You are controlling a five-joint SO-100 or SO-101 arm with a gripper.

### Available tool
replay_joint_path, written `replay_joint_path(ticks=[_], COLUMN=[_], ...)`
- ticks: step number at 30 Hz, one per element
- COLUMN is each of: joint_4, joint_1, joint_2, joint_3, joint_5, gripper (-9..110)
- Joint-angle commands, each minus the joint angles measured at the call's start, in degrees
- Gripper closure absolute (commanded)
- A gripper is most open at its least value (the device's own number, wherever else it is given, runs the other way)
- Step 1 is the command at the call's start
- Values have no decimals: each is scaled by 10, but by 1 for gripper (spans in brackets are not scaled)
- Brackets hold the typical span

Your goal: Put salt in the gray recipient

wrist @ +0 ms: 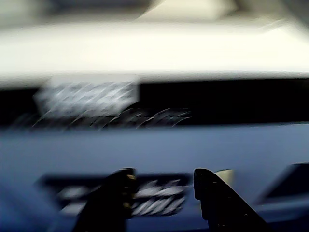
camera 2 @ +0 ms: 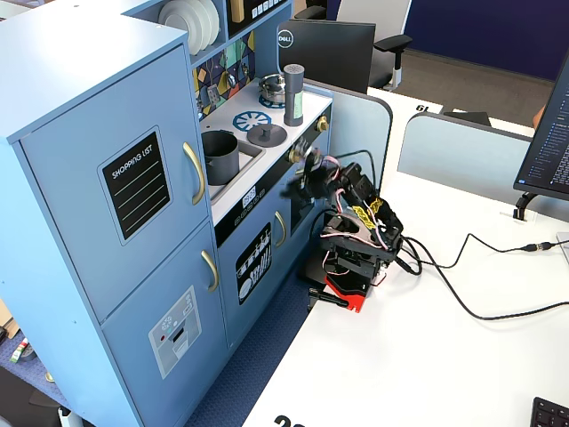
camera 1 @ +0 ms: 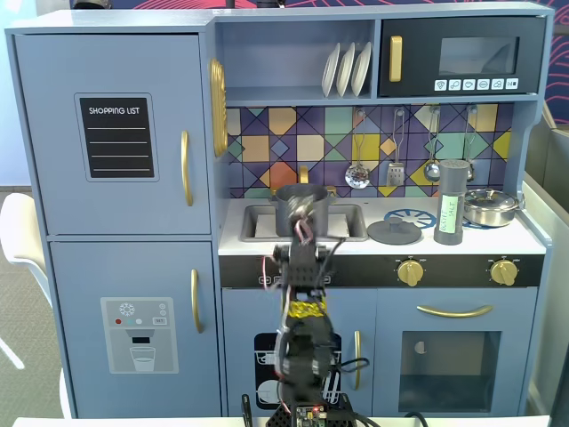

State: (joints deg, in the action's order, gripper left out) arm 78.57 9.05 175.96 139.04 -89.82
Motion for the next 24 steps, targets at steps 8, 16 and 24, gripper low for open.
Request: replay_joint_path(ticks=[8, 16, 24], joint_4=[-121, -25, -26], joint_1=[-71, -84, -87], joint_2=[85, 85, 85], joint_3=[374, 395, 395], joint_5=[-5, -2, 21], gripper=[101, 101, 100])
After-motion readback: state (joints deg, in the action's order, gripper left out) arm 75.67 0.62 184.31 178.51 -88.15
